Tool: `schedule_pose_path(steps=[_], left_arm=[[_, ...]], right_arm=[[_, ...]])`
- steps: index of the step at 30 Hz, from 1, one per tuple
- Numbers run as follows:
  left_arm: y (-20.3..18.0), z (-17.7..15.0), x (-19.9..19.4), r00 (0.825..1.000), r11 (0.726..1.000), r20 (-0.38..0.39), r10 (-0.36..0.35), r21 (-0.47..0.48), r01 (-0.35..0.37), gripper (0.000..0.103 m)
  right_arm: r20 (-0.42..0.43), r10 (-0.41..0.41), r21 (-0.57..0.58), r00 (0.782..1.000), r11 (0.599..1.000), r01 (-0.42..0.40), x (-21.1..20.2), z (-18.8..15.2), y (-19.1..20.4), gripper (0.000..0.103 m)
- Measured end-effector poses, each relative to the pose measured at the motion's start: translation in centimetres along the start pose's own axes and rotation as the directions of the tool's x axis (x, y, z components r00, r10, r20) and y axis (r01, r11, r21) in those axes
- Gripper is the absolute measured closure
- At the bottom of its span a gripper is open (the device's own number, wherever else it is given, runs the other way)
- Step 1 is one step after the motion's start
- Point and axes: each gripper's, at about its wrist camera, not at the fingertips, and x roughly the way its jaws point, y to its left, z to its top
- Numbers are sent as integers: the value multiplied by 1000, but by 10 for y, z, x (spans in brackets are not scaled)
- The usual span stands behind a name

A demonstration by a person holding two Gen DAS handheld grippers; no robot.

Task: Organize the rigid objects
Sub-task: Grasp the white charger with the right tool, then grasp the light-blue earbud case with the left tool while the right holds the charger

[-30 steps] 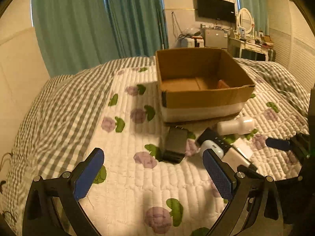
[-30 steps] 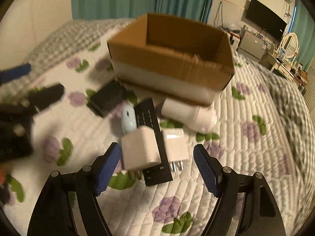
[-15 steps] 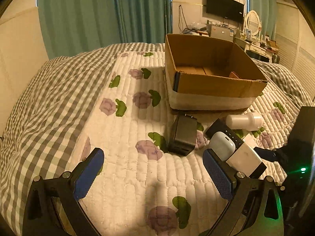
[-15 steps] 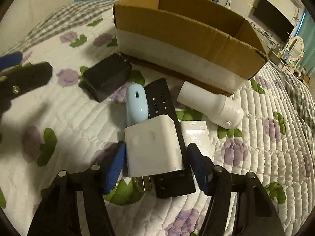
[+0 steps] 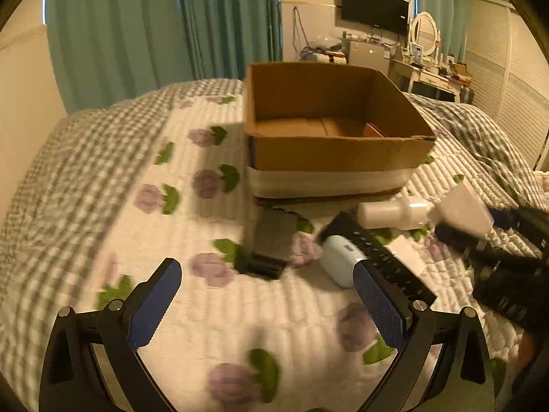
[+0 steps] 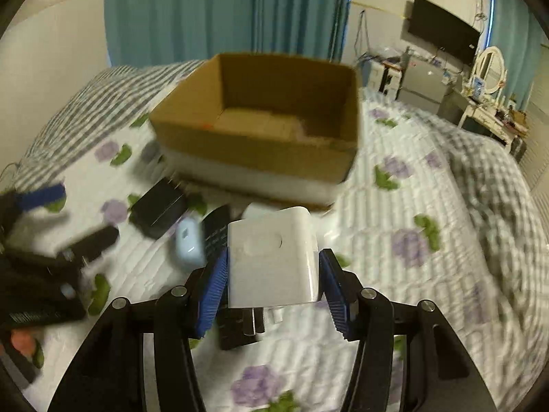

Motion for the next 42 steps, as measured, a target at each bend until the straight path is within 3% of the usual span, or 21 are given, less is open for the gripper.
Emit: schedule_pose_path(steps=[8,13,16,18,21,25,31,42], left_arm=[[-40,-4,43,997,999,-64,-33,29,35,3],[-52,-4,58,997,997,-74,-26,70,31,12],[-56,-3,65,998,995,-68,-14,94,21,25],[-62,-2,66,997,991,-69,-37,124,45,46],[-65,-2,69,993,990,-91,-80,109,90,61],[-64,-3,61,992,989,-94,-84,110,94,62],[-59,5,21,994,989,-42,-101,101,105,62],[-42,60,-66,984,987,95,-147,85,139,62]], right_arm=[[-6,11,66,1000,998,-11,8,2,-36,50],[-16,34,102,999,994,-33,13,-1,-44,50],[-16,48,115,999,992,-46,14,-2,-47,50],[-21,51,121,998,991,-48,15,-2,-48,50],[-19,49,121,999,992,-46,14,-3,-48,50],[-7,34,113,999,993,-33,11,-4,-46,50],[16,17,113,1000,993,-19,-4,-3,-42,50],[123,13,79,992,997,-23,-70,24,-27,50]])
